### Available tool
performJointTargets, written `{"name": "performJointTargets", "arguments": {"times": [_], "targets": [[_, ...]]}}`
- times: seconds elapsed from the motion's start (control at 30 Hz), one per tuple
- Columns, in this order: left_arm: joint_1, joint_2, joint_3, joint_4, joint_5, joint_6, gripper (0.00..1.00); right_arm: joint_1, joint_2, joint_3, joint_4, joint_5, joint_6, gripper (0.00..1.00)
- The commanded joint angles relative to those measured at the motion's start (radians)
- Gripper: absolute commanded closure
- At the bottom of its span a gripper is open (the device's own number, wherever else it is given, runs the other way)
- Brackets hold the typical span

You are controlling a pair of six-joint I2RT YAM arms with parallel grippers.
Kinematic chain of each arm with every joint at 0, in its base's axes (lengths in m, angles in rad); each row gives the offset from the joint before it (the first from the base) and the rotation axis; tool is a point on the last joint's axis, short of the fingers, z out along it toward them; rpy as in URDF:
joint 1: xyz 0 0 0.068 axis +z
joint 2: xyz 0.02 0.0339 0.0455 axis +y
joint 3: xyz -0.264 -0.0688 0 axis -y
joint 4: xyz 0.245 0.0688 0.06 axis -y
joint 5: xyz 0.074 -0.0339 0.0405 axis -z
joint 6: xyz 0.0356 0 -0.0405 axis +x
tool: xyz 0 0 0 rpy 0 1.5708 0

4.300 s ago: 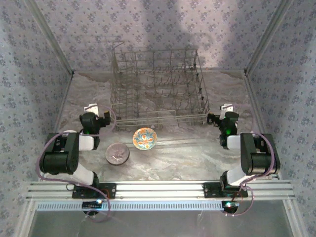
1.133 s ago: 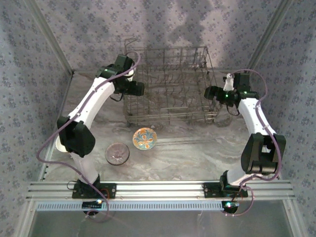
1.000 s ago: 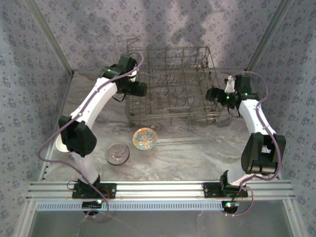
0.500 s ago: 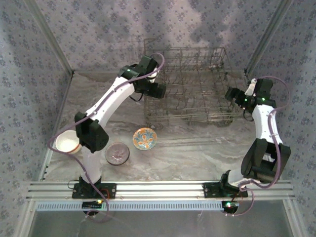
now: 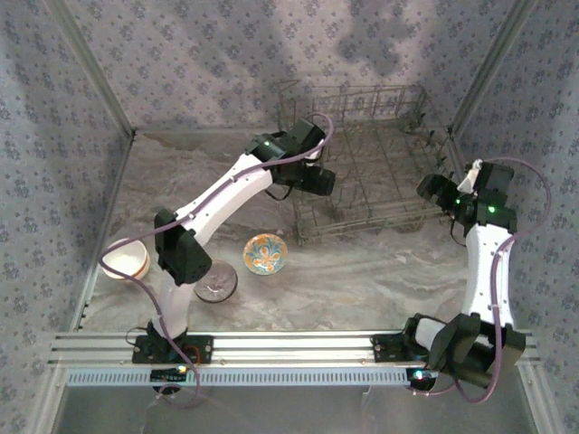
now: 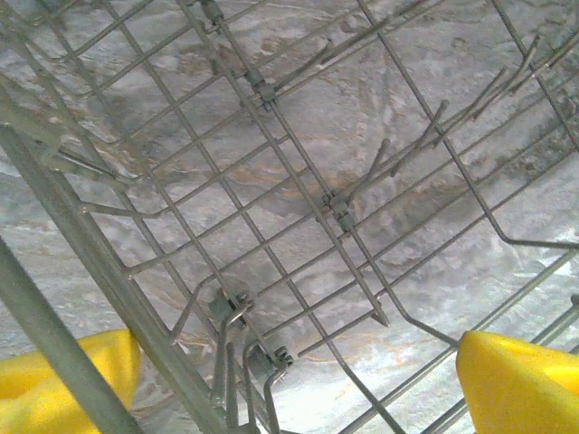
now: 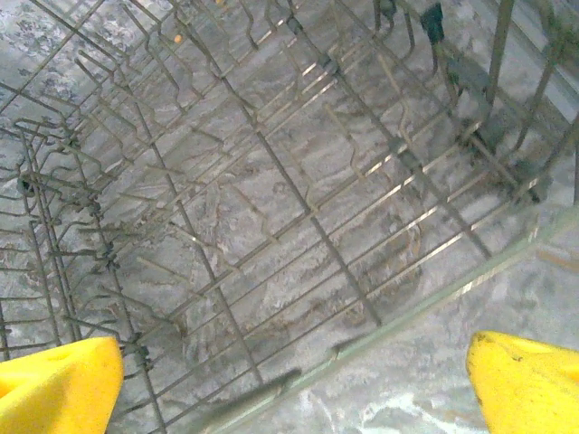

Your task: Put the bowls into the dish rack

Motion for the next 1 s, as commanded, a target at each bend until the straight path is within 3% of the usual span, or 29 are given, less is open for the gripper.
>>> {"name": "performJointTargets", "arguments": {"times": [0.0, 0.23, 0.57, 0.7, 0.97], "targets": [[-0.032, -0.033, 0.006, 0.013, 0.038, -0.045, 0.09, -0.007, -0.037, -0.055, -0.071, -0.043, 0.034, 0.01], [-0.044, -0.097, -0.022, 0.023, -0.057, -0.013, 0.01, 0.001, -0.086, -0.096, -0.105, -0.110, 0.074, 0.01], [0.040, -0.084, 0.052, 0.042, -0.059, 0.080, 0.01, 0.184, -0.178, -0.049, -0.227, -0.013, 0.234, 0.09], [0.091, -0.081, 0.059, 0.057, -0.042, 0.098, 0.01, 0.286, -0.154, -0.019, -0.227, 0.105, 0.304, 0.09], [0.179, -0.029, 0.131, 0.067, -0.014, 0.142, 0.02, 0.391, 0.006, 0.087, -0.224, 0.171, 0.358, 0.12]]}}
